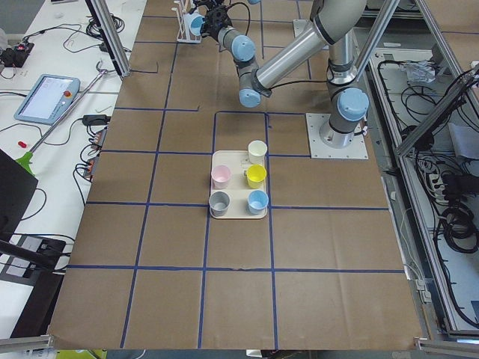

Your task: Transfer IKEA cup to right arm and place on rack

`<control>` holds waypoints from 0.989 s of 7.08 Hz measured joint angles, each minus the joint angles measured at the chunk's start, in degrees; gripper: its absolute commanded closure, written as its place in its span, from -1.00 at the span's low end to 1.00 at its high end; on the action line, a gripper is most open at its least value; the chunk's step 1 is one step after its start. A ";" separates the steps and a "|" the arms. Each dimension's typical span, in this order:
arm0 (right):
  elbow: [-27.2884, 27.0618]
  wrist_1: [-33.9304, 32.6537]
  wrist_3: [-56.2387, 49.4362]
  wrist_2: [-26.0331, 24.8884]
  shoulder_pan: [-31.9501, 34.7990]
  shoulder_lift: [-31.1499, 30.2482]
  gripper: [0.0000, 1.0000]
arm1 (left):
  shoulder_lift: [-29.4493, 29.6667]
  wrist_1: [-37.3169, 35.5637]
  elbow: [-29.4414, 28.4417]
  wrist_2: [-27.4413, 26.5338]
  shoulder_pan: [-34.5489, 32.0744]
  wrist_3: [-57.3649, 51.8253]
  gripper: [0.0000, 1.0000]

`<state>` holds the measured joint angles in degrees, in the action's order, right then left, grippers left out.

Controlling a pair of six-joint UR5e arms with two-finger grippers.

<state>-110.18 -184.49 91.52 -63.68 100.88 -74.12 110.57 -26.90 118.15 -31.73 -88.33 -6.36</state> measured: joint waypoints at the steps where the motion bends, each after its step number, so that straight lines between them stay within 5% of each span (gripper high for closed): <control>1: 0.00 -0.01 0.00 0.03 -0.03 -0.05 0.03 | 0.00 0.00 -0.02 0.00 0.00 0.02 0.65; 7: 0.06 -0.08 0.06 -0.18 -0.06 -0.31 0.23 | -0.21 0.30 -0.76 -0.16 0.06 0.00 -0.60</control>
<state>-110.13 -184.57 91.58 -63.86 100.81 -74.43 110.36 -26.60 117.39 -31.88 -88.27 -6.36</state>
